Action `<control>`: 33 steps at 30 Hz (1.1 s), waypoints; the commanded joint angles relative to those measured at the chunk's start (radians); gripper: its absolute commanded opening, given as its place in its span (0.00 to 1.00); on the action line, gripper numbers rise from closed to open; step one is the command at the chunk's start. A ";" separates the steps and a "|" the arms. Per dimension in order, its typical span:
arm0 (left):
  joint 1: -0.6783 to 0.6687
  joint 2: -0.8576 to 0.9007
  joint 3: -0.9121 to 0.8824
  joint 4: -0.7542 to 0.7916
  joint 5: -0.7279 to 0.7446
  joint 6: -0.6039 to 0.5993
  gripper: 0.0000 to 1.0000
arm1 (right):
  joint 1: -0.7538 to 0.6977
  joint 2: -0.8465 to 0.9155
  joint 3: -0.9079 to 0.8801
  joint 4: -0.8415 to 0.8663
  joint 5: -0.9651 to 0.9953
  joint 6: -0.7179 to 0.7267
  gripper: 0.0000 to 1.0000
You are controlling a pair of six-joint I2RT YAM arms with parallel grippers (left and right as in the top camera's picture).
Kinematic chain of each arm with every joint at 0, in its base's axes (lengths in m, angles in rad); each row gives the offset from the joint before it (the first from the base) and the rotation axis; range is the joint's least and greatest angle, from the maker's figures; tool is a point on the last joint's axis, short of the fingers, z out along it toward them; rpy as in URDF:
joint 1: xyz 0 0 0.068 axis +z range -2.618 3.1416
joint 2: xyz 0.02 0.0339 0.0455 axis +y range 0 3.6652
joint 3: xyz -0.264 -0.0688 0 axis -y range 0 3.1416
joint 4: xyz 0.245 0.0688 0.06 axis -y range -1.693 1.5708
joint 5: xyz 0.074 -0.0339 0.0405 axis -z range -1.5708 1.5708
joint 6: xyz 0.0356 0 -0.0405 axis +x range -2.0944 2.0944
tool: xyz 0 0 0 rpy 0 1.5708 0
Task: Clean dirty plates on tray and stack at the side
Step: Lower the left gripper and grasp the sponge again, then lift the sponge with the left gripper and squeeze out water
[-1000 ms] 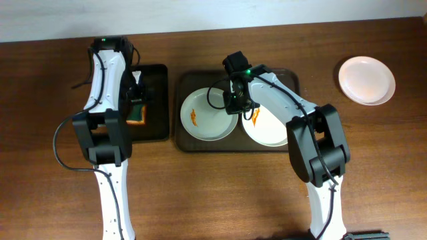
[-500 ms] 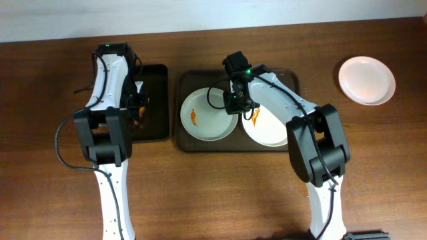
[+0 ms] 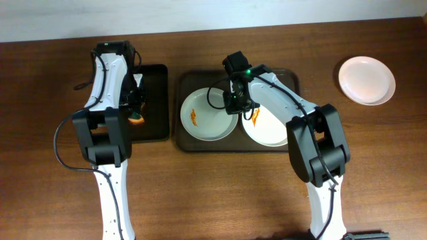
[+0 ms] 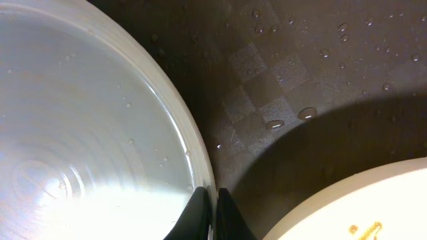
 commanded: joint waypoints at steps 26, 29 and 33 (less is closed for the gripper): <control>0.039 -0.227 0.396 -0.089 0.233 -0.091 0.00 | 0.009 -0.008 -0.017 0.008 0.045 -0.008 0.05; 0.047 -0.174 0.366 -0.076 0.247 -0.121 0.00 | 0.009 -0.008 -0.017 0.011 0.045 -0.008 0.05; 0.114 -0.032 0.314 -0.091 0.591 -0.120 0.00 | 0.009 -0.008 -0.017 0.006 0.045 -0.009 0.05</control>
